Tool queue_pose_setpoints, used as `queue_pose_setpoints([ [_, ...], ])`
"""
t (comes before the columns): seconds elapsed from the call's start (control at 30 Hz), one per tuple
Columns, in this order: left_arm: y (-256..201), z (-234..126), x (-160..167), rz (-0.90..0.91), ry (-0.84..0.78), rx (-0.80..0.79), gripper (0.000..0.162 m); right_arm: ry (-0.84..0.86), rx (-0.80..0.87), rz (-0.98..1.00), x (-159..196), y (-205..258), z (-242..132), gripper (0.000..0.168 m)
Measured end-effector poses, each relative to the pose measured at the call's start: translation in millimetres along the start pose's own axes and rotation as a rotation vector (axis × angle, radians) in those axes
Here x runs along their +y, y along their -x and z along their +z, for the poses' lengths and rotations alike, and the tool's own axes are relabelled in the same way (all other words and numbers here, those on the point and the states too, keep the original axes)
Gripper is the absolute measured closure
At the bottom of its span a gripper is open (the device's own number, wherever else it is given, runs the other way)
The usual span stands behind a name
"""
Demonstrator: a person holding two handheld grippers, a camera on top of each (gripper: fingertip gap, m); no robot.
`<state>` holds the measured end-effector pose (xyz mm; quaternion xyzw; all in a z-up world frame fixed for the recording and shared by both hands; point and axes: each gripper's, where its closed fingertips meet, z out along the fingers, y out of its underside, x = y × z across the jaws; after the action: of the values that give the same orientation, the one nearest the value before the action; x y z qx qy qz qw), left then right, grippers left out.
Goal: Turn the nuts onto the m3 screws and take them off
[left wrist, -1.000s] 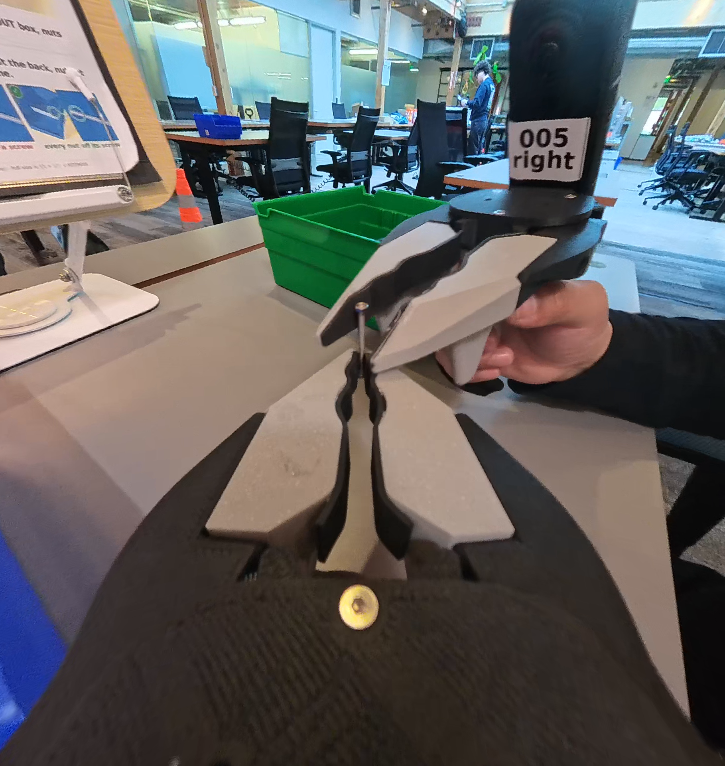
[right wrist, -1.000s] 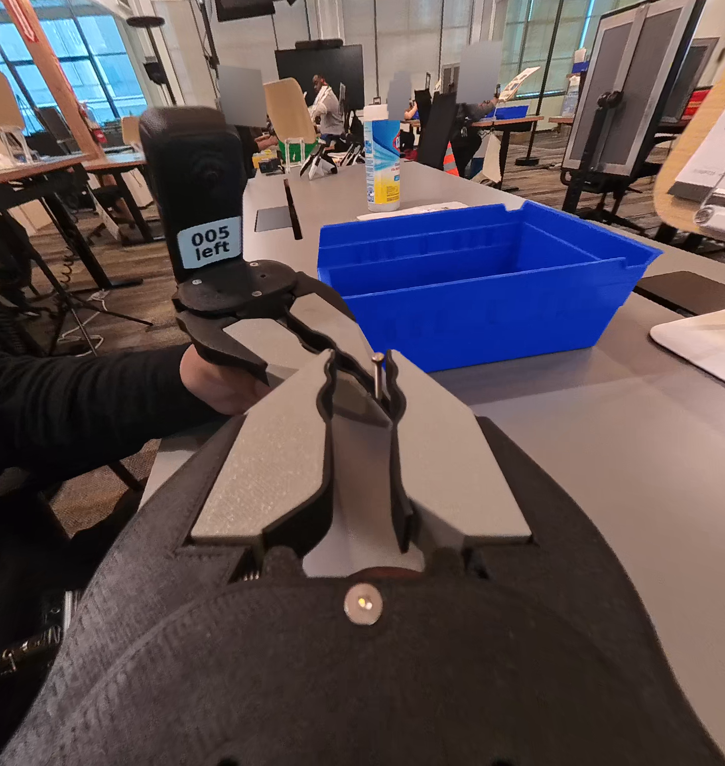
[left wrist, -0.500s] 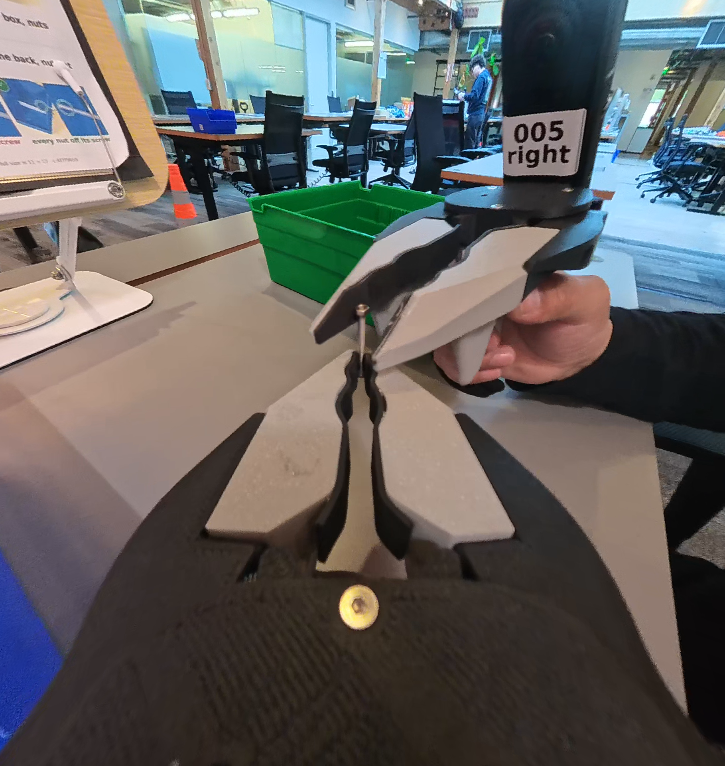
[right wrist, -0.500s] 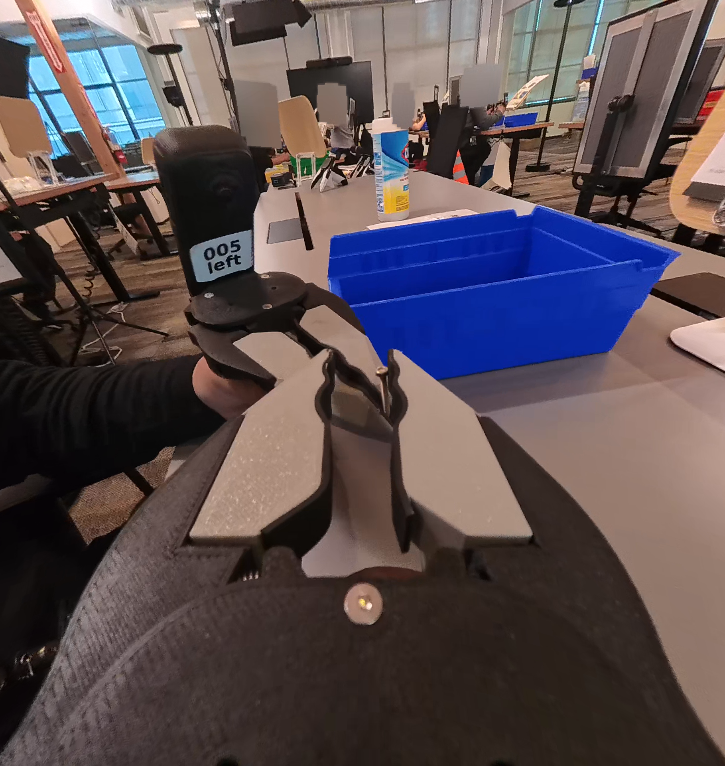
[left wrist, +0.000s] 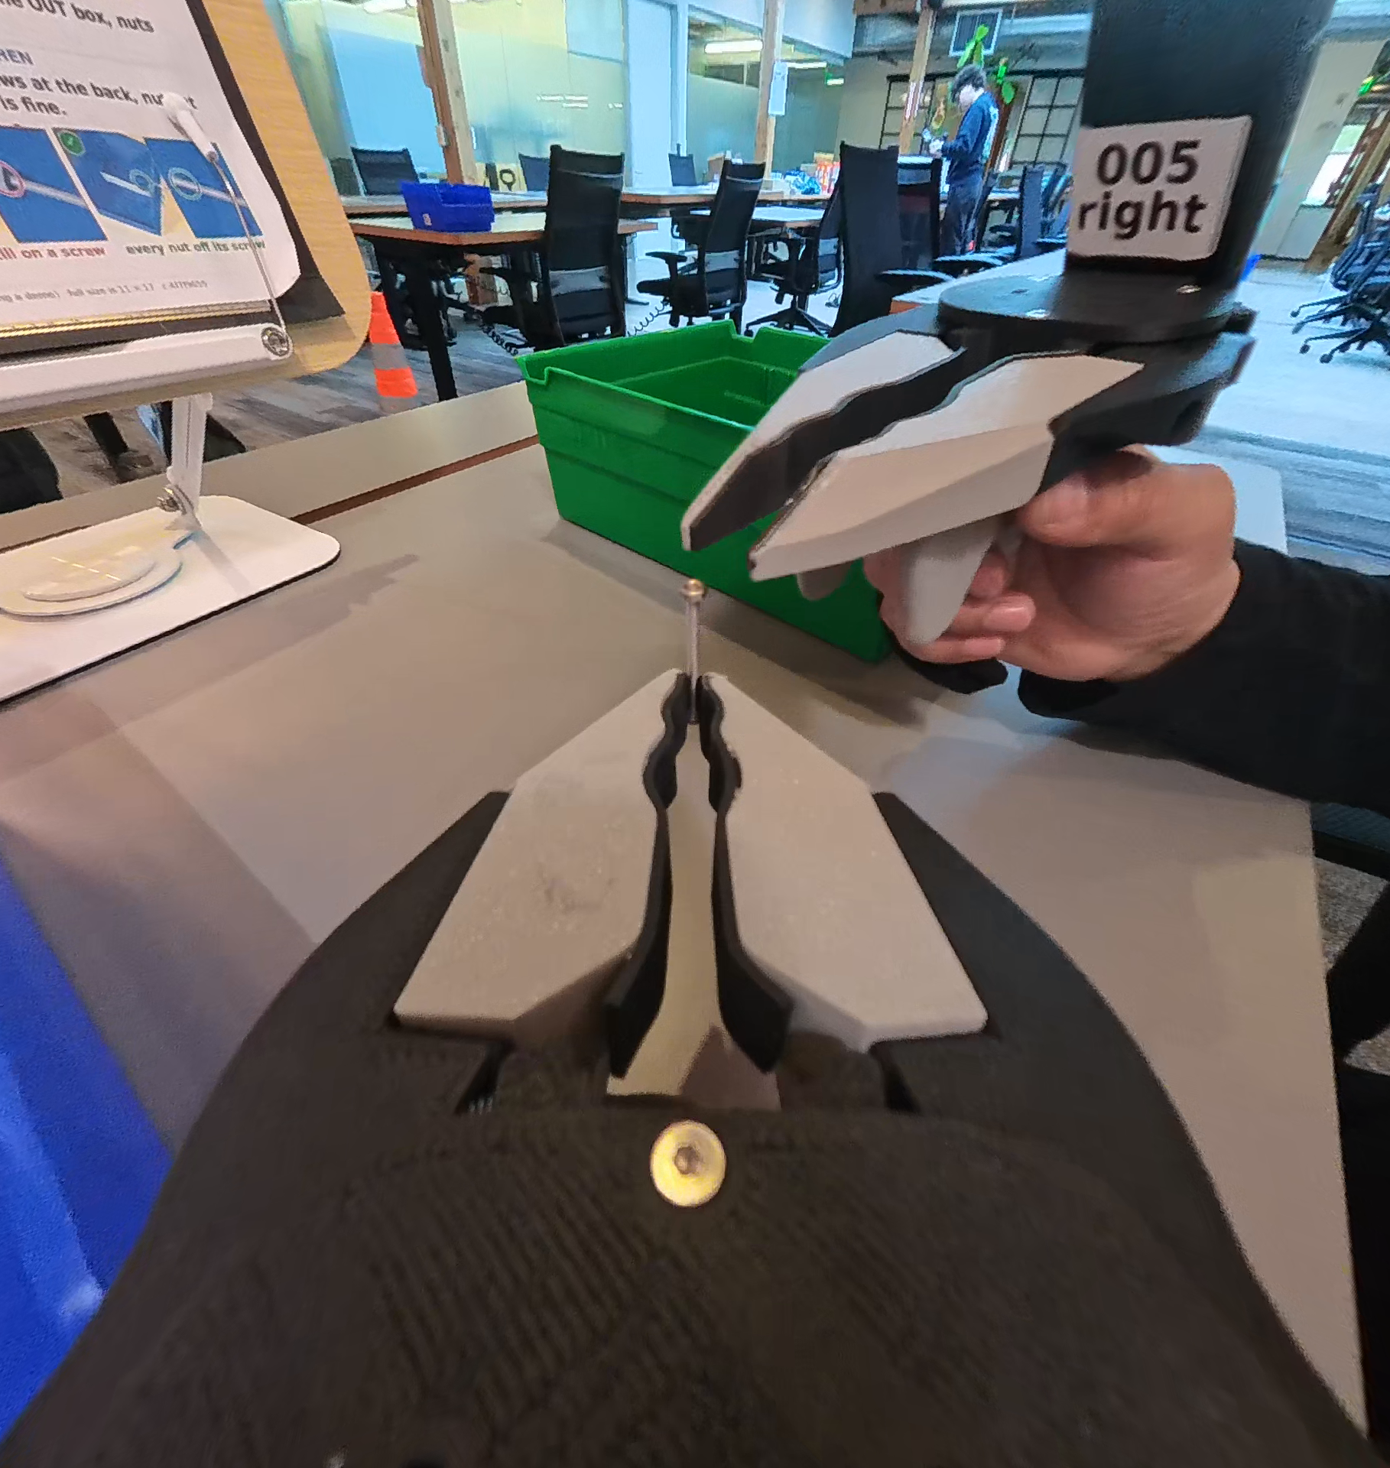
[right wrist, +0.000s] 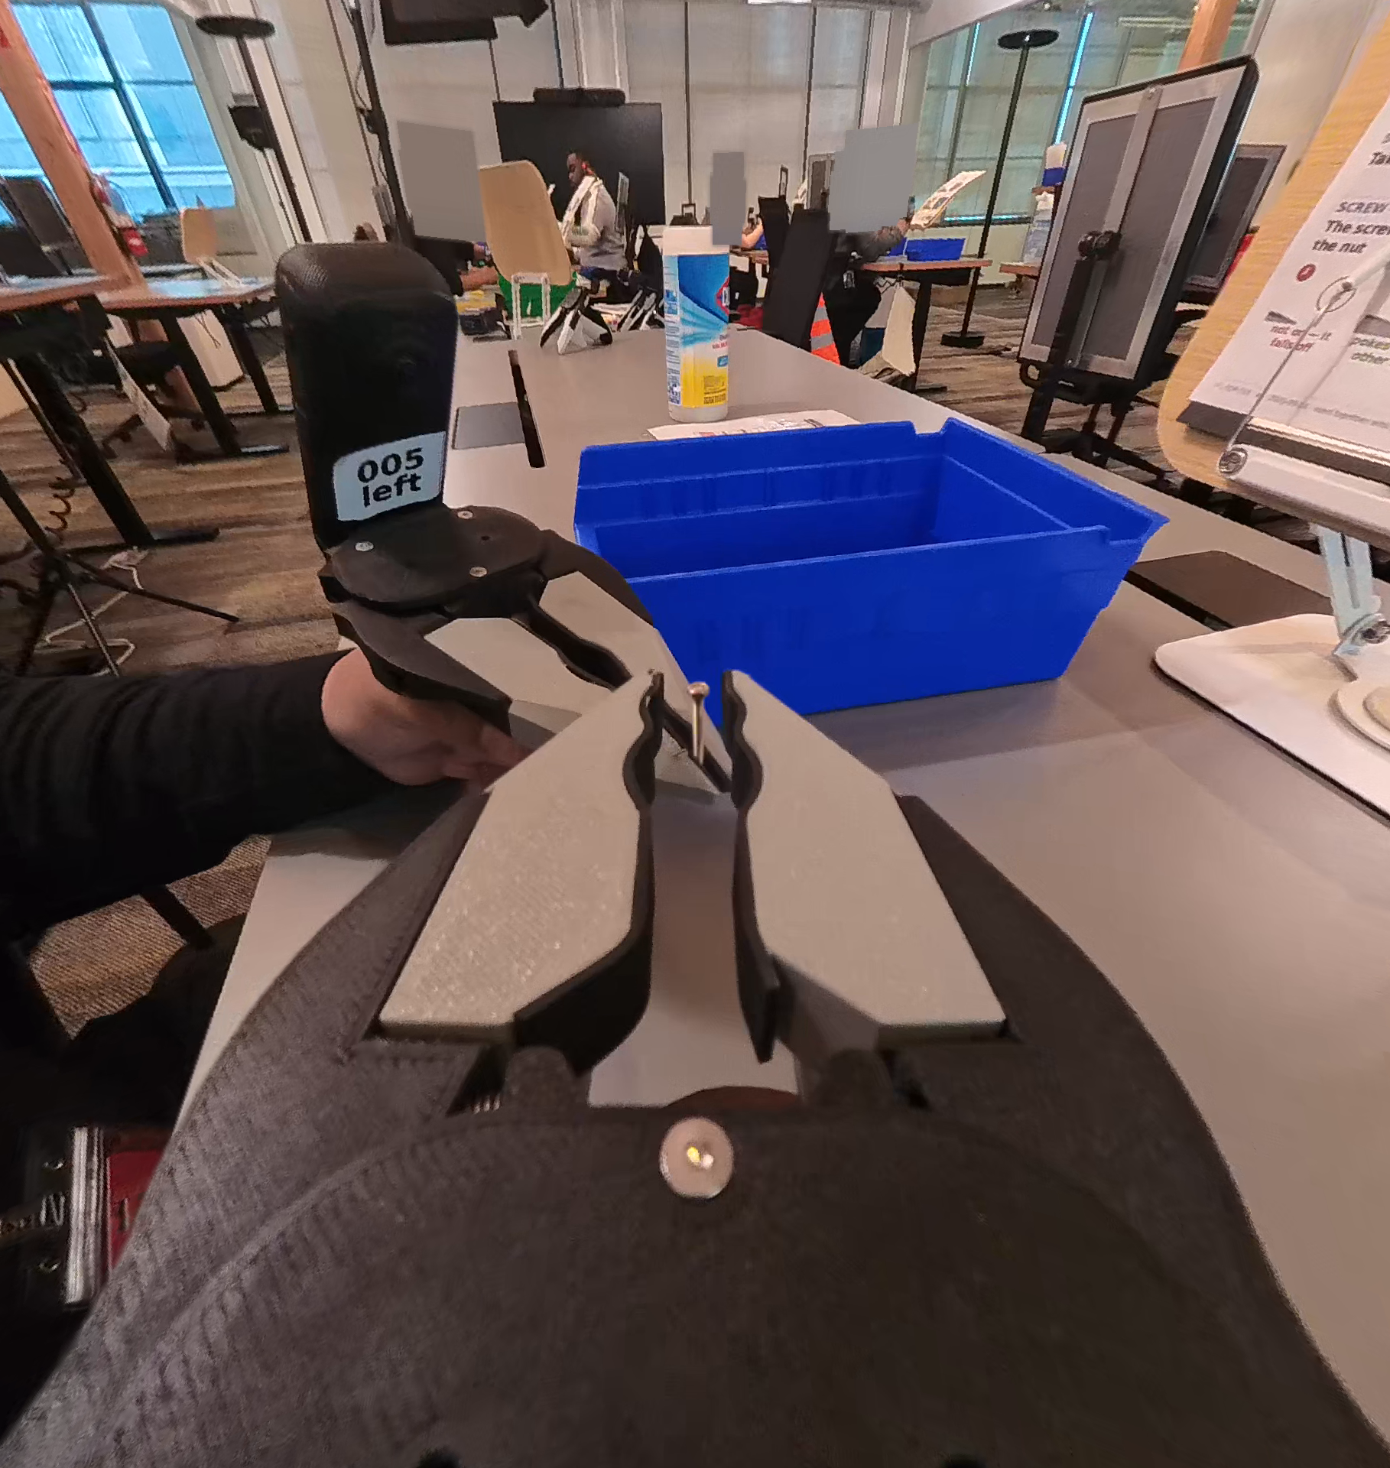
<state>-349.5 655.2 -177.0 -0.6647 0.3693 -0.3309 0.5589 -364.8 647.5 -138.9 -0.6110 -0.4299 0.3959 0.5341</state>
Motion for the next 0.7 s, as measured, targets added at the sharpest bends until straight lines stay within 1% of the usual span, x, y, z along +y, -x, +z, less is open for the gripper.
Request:
queue_pose_setpoints([
  [0.33,-6.9,3.4,3.1,0.023,0.021,0.018,0.162,0.024,-0.036,0.037,9.7,5.2,8.8,0.158],
  [0.53,-12.0,5.9,3.7,0.028,0.025,0.034,0.162,0.036,-0.046,0.051,13.8,8.9,15.9,0.151],
  [0.57,-12.2,5.8,3.3,0.028,0.022,0.034,0.162,0.035,-0.036,0.051,13.3,7.1,15.6,0.147],
  [0.6,-11.7,5.6,2.9,0.028,0.020,0.031,0.162,0.029,-0.030,0.052,12.0,5.4,14.3,0.146],
  [0.7,-8.0,4.5,2.1,0.015,0.013,0.017,0.162,-0.007,-0.016,0.066,3.6,-1.5,5.7,0.148],
])
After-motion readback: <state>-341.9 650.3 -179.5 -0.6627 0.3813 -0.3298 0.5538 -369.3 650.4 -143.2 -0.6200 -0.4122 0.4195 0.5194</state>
